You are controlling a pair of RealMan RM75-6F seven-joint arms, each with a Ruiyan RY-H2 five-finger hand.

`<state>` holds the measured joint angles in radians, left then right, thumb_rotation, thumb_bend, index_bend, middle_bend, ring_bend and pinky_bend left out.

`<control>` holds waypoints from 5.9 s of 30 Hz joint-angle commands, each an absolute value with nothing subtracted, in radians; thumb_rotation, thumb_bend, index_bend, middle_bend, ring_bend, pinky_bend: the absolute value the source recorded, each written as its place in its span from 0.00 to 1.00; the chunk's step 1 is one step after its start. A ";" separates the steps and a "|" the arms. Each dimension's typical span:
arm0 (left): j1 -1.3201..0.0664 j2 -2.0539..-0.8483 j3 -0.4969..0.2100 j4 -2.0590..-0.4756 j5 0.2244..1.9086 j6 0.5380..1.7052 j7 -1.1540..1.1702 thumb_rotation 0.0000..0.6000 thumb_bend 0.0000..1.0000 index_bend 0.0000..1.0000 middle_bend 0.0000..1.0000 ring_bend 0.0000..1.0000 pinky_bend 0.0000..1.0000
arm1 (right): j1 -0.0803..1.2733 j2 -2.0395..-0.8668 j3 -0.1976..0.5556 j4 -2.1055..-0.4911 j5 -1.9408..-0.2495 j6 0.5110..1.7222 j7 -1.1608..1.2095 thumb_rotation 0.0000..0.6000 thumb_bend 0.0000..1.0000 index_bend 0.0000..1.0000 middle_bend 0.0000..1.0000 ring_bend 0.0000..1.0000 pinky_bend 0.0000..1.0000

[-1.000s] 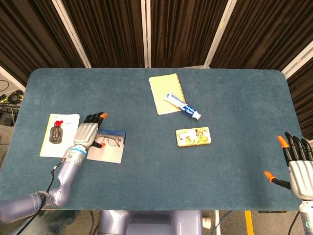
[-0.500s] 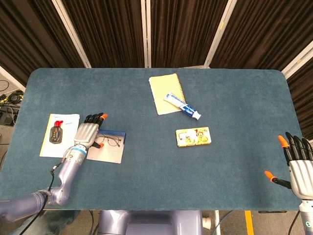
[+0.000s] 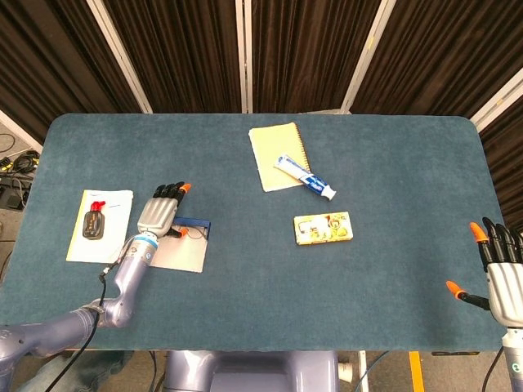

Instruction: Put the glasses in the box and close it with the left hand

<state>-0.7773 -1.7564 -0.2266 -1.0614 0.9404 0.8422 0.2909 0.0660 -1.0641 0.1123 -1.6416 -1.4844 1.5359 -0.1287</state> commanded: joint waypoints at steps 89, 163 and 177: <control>-0.534 -1.657 -0.030 -1.249 1.319 1.022 0.190 1.00 0.50 0.40 0.00 0.00 0.00 | 0.053 -1.039 0.097 -1.659 -1.523 1.563 -0.079 1.00 0.00 0.00 0.00 0.00 0.00; -0.625 -1.478 -0.106 -1.580 0.971 0.932 0.428 1.00 0.51 0.55 0.00 0.00 0.00 | 0.053 -1.040 0.098 -1.661 -1.520 1.561 -0.079 1.00 0.00 0.00 0.00 0.00 0.00; -0.612 -1.445 -0.090 -1.553 1.134 0.947 0.276 1.00 0.14 0.00 0.00 0.00 0.00 | 0.053 -1.040 0.097 -1.661 -1.520 1.561 -0.080 1.00 0.00 0.00 0.00 0.00 0.00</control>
